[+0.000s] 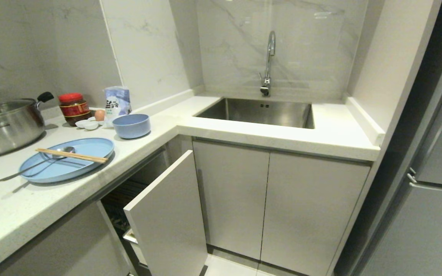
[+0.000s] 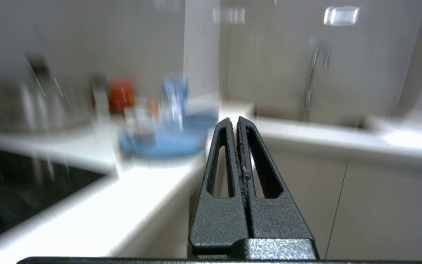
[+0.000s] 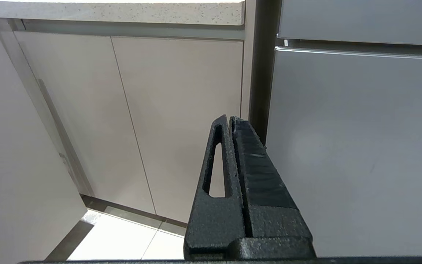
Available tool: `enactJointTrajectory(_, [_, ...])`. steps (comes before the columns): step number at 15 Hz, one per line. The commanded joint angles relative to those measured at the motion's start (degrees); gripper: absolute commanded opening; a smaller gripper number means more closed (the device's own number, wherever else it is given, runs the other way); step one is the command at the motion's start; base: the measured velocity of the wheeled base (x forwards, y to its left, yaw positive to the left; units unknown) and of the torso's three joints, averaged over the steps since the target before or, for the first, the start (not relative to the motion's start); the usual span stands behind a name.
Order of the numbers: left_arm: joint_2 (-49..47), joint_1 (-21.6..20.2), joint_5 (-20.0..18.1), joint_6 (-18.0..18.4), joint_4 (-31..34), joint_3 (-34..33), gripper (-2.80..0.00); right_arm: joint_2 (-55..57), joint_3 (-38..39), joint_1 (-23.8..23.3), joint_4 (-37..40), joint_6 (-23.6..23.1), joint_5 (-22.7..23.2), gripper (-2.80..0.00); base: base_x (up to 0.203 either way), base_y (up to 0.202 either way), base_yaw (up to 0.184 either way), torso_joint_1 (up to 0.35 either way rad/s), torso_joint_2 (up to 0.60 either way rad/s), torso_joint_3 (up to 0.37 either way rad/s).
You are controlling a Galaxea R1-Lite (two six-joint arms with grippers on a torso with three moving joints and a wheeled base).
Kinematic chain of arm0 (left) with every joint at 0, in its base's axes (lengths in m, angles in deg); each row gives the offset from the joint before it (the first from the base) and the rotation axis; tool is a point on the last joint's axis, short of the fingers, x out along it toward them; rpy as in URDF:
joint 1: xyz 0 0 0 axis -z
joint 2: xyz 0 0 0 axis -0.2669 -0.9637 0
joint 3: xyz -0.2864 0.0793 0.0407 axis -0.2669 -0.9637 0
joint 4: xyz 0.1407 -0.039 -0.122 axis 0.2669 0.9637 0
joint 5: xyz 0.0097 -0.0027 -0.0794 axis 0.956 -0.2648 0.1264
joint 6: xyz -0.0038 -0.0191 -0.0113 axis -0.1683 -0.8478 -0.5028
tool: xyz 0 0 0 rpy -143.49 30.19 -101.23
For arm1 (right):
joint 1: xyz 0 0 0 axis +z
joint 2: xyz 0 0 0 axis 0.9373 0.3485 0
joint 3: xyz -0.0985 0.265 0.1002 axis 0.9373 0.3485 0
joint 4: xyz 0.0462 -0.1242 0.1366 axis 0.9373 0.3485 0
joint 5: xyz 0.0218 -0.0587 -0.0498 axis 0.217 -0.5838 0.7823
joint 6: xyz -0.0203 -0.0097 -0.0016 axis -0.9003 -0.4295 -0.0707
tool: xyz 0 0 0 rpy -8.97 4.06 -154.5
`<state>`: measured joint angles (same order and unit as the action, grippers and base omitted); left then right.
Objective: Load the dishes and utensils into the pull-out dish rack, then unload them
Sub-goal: Open the cupboard
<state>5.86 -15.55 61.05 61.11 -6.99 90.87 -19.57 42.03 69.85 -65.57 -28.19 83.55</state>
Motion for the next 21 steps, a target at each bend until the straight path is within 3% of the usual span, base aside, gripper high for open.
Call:
enactJointTrajectory(1, [-8.94,0.10,0.67,-0.07,4.60,15.92,-2.80,-0.04,1.49,0.02,-0.04,0.04,0.01,-2.80,0.000,0.000,0.000,0.000,0.00,0.000])
enactJointTrajectory(5, [-31.00,1.77,3.44,0.02,6.50,29.30,-2.80,-0.04,1.49,0.02,-0.04,0.00,0.01,-2.80,0.000,0.000,0.000,0.000,0.00,0.000])
enactJointTrajectory(8, [-46.59,3.24,4.50,0.04,2.17,34.29,-2.80,-0.04,1.49,0.02,-0.04,0.00,0.01,-2.80,0.000,0.000,0.000,0.000,0.00,0.000])
enactJointTrajectory(12, [-63.38,7.54,5.06,-0.21,-1.56,35.92,-2.80,-0.04,1.49,0.02,-0.04,0.04,0.01,-2.80,0.000,0.000,0.000,0.000,0.00,0.000])
enactJointTrajectory(15, [-70.44,13.43,5.93,-0.01,-1.77,34.48,-2.80,-0.04,1.49,0.02,-0.04,0.04,0.01,-2.80,0.000,0.000,0.000,0.000,0.00,0.000])
enactJointTrajectory(16, [-72.45,15.21,7.23,0.09,-1.79,33.29,-2.80,-0.04,1.49,0.02,-0.04,0.05,0.01,-2.80,0.000,0.000,0.000,0.000,0.00,0.000])
enactJointTrajectory(18, [-76.33,20.22,13.28,0.12,-1.65,31.54,-2.80,-0.04,1.49,0.02,-0.04,0.05,0.01,-2.80,0.000,0.000,0.000,0.000,0.00,0.000])
enactJointTrajectory(21, [-83.52,22.48,23.23,-0.78,-1.60,30.69,-2.80,-0.04,1.49,0.02,-0.04,-0.03,0.01,-2.80,0.000,0.000,0.000,0.000,0.00,0.000])
